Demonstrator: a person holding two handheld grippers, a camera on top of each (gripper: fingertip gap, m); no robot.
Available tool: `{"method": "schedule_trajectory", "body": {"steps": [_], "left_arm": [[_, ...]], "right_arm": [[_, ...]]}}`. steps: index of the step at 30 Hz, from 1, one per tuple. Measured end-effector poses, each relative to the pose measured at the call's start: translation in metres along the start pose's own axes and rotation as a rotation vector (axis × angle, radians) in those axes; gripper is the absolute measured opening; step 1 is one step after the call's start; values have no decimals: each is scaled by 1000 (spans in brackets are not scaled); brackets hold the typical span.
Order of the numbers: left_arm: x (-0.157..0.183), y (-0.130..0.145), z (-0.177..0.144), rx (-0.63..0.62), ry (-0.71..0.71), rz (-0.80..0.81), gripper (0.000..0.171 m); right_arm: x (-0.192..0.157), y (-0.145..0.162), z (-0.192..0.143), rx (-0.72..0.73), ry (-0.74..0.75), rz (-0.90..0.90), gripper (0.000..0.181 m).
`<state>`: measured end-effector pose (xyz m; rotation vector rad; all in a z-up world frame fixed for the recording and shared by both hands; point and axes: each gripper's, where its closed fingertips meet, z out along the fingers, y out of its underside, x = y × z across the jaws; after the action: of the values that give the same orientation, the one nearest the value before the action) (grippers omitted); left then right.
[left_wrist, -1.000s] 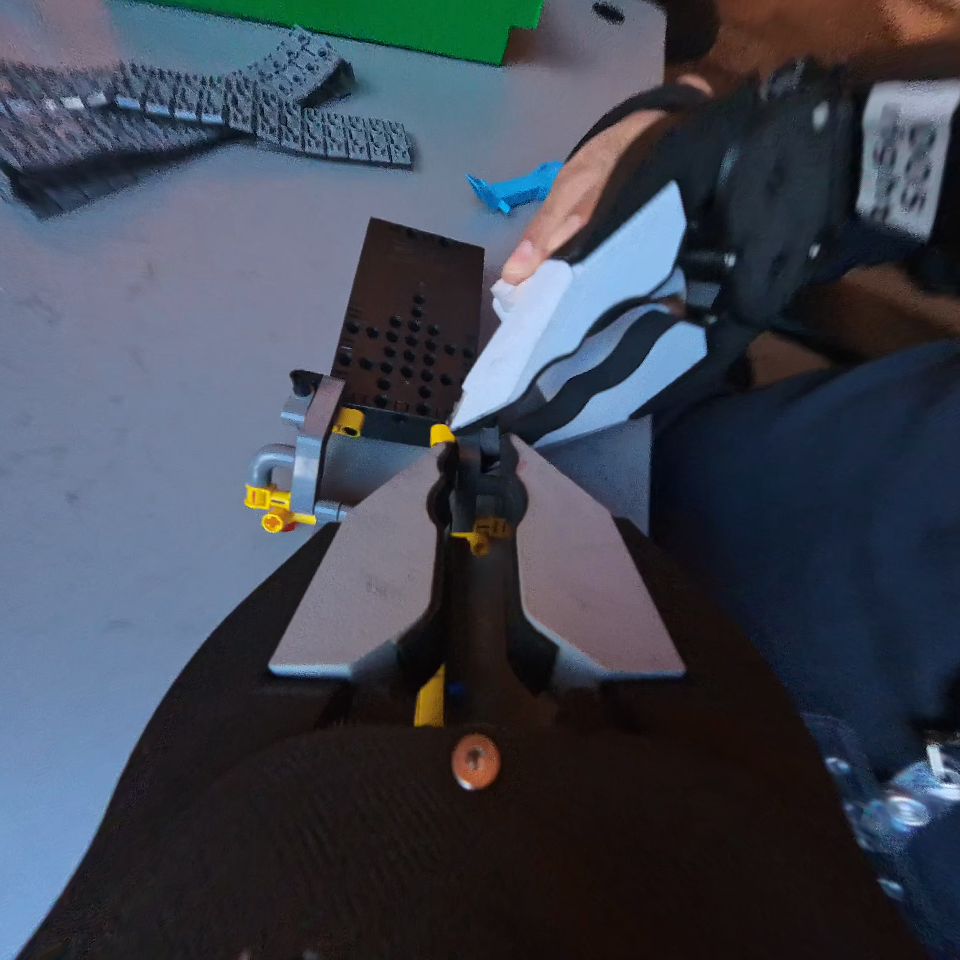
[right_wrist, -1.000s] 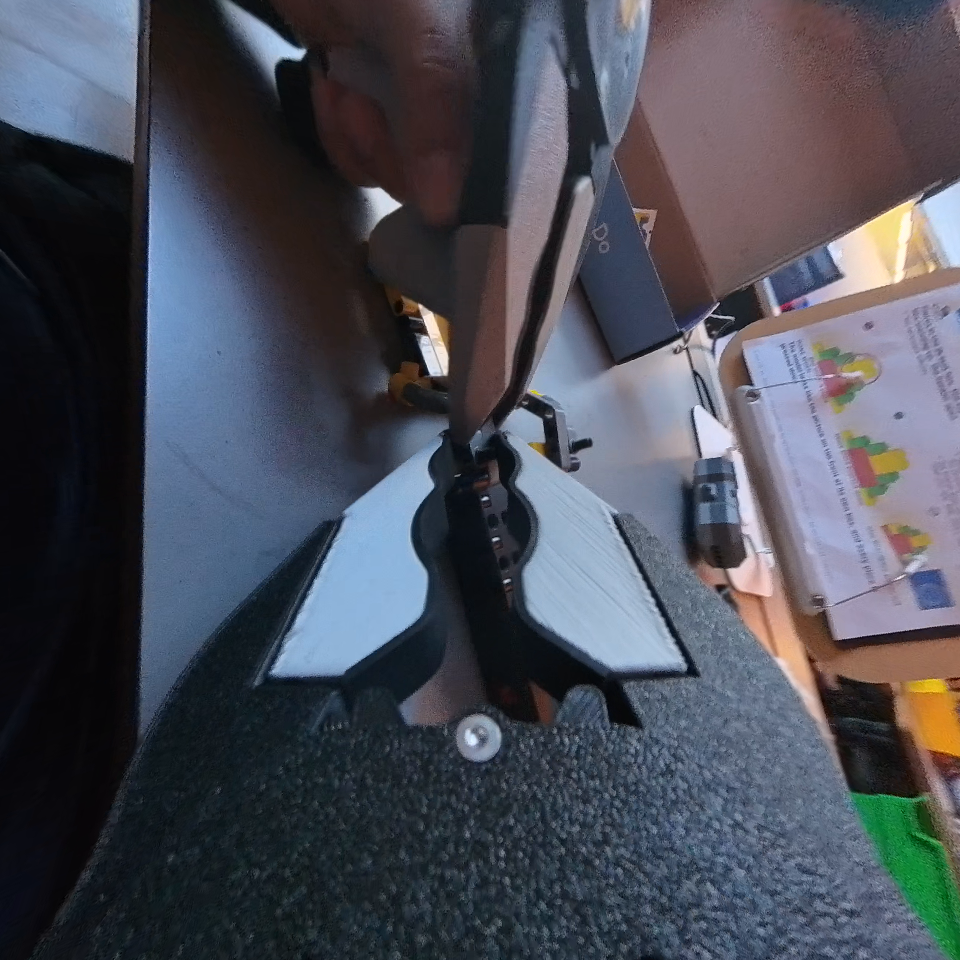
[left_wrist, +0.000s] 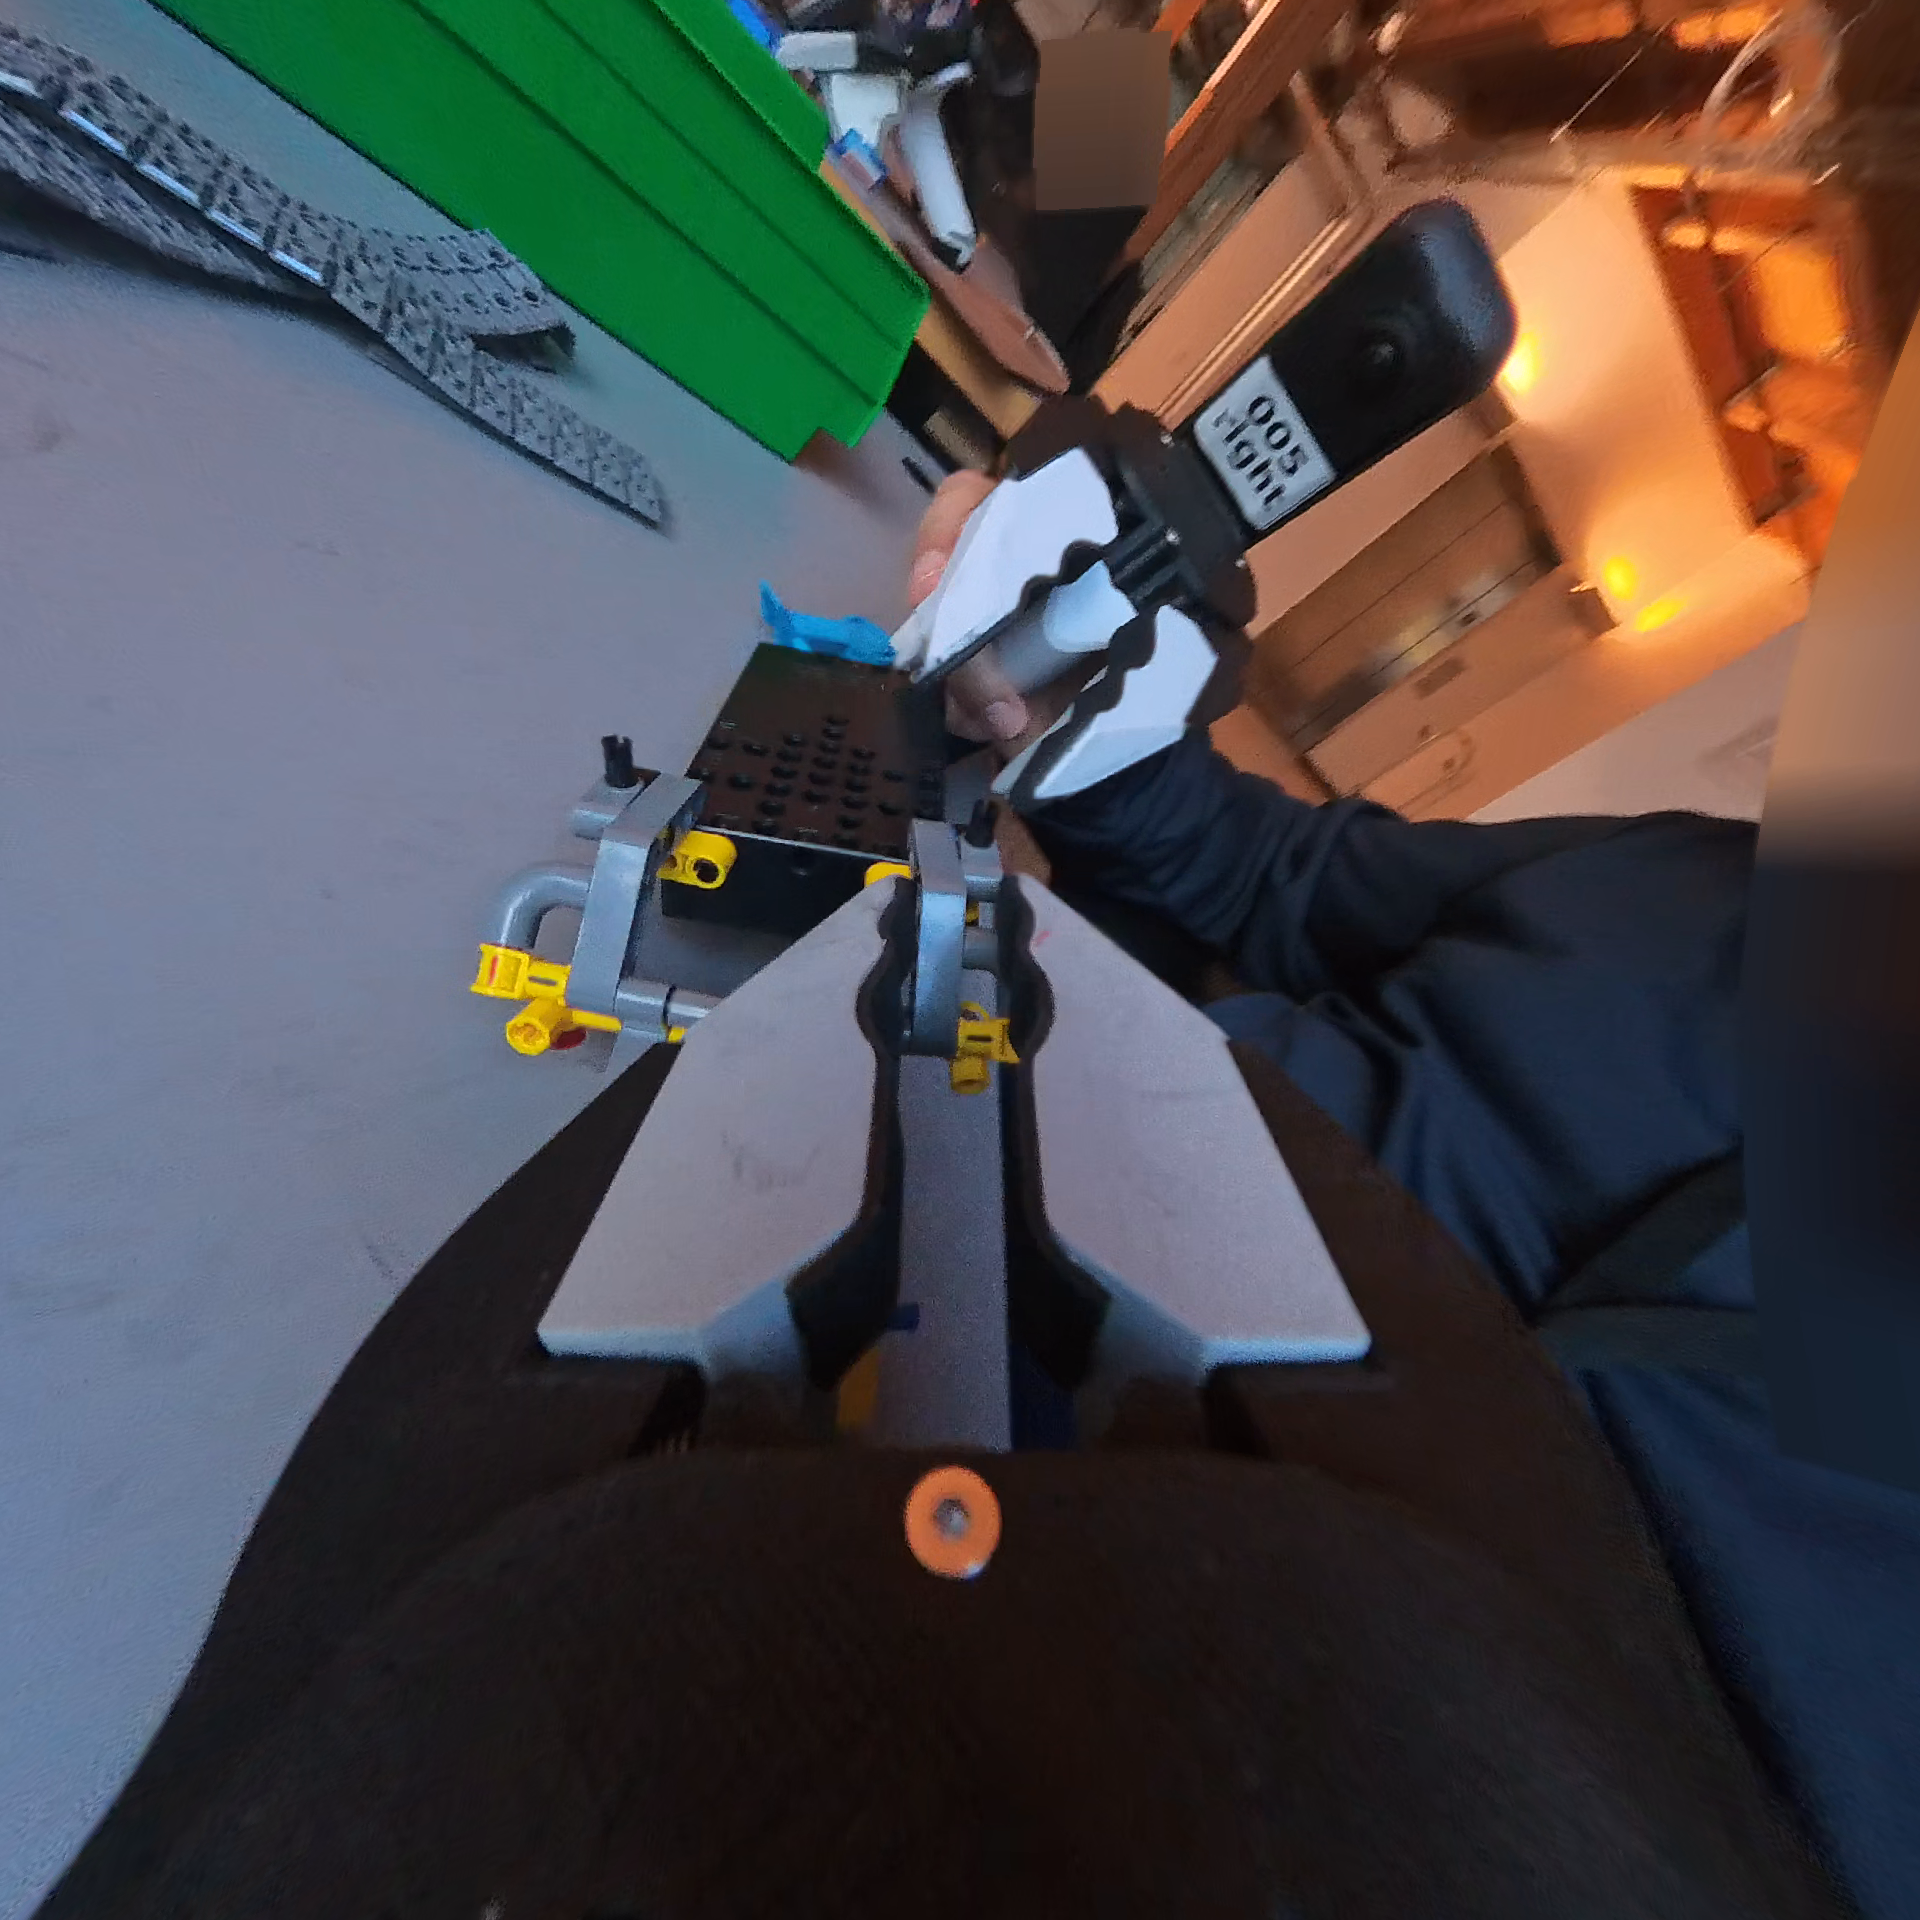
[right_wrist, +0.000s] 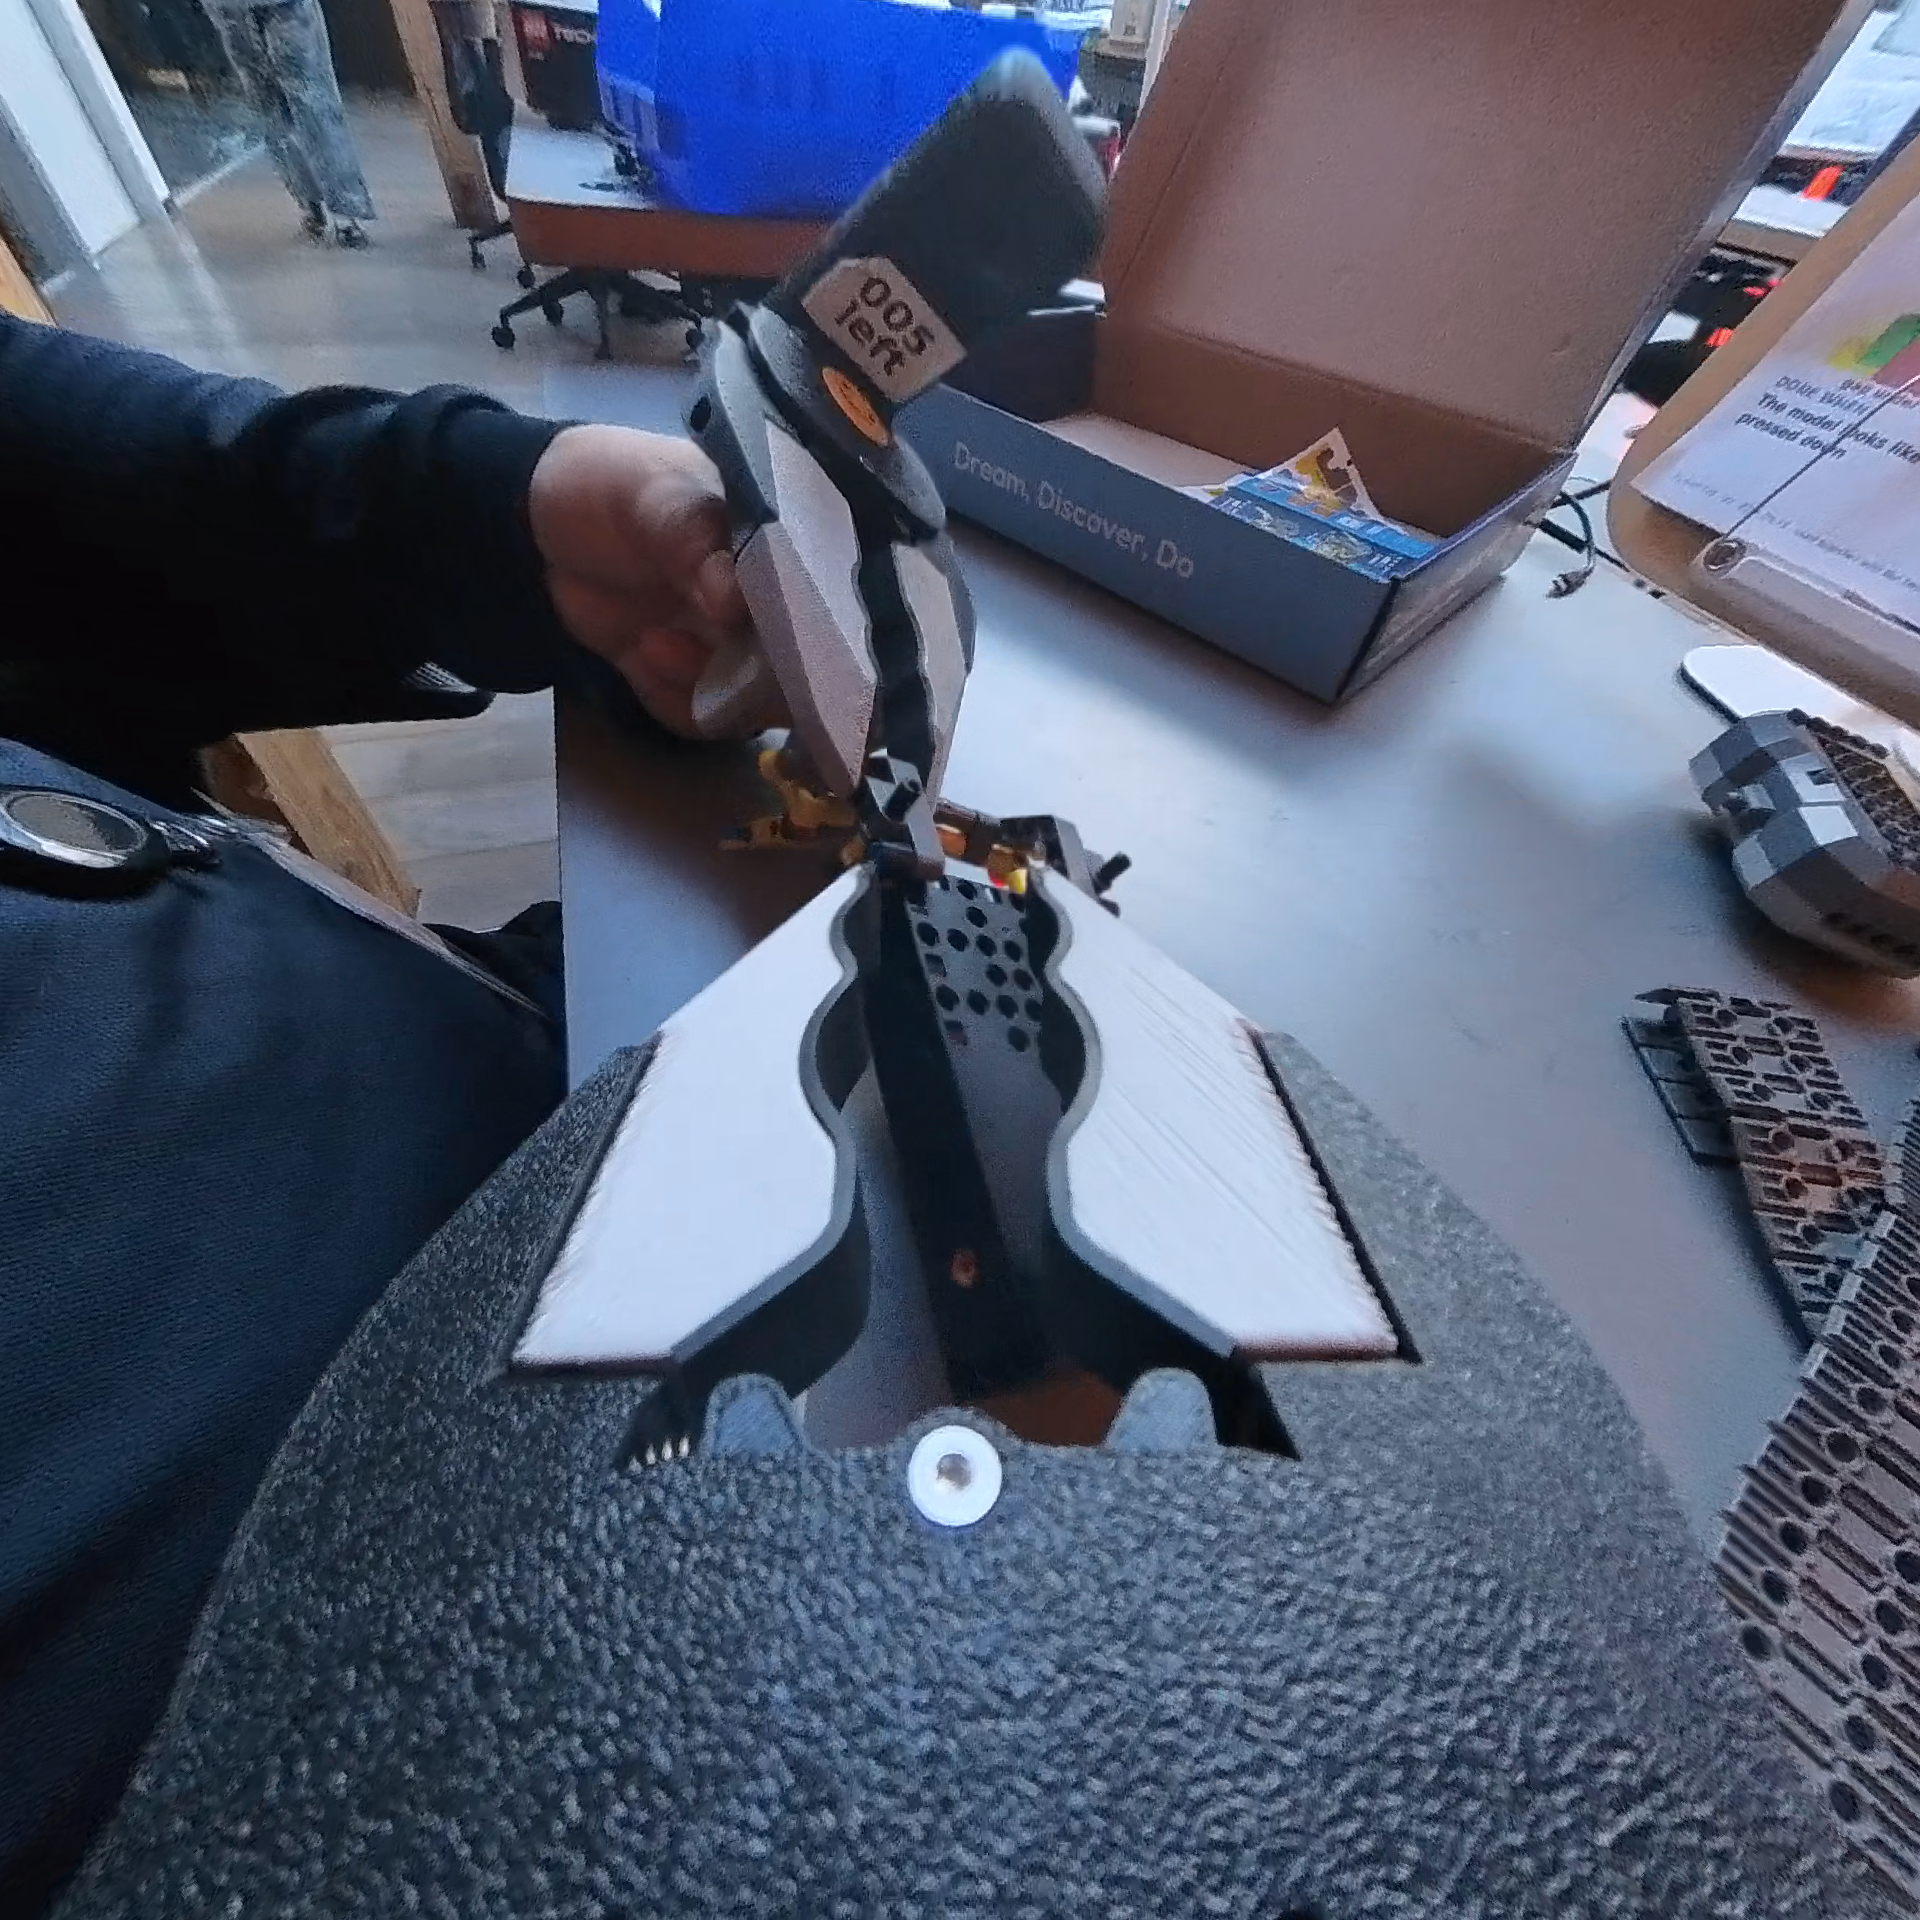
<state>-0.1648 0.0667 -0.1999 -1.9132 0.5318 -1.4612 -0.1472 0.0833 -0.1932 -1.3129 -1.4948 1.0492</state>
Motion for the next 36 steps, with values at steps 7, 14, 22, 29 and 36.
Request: {"method": "schedule_trajectory", "body": {"steps": [7, 14, 22, 29, 36], "left_arm": [[11, -10, -1, 75, 114, -132, 14], [17, -14, -3, 112, 182, -190, 14], [18, -16, -4, 118, 187, -181, 14], [5, 0, 3, 12, -2, 24, 14], [-3, 25, 10, -161, -210, 360, 15]], "right_arm": [[4, -16, -14, 38, 22, -30, 25], [8, -21, -20, 49, 35, -25, 25], [7, -17, -19, 42, 26, -25, 26], [10, -1, -9, -8, 4, 65, 25], [-17, 5, 12, -56, -119, 128, 13]]}}
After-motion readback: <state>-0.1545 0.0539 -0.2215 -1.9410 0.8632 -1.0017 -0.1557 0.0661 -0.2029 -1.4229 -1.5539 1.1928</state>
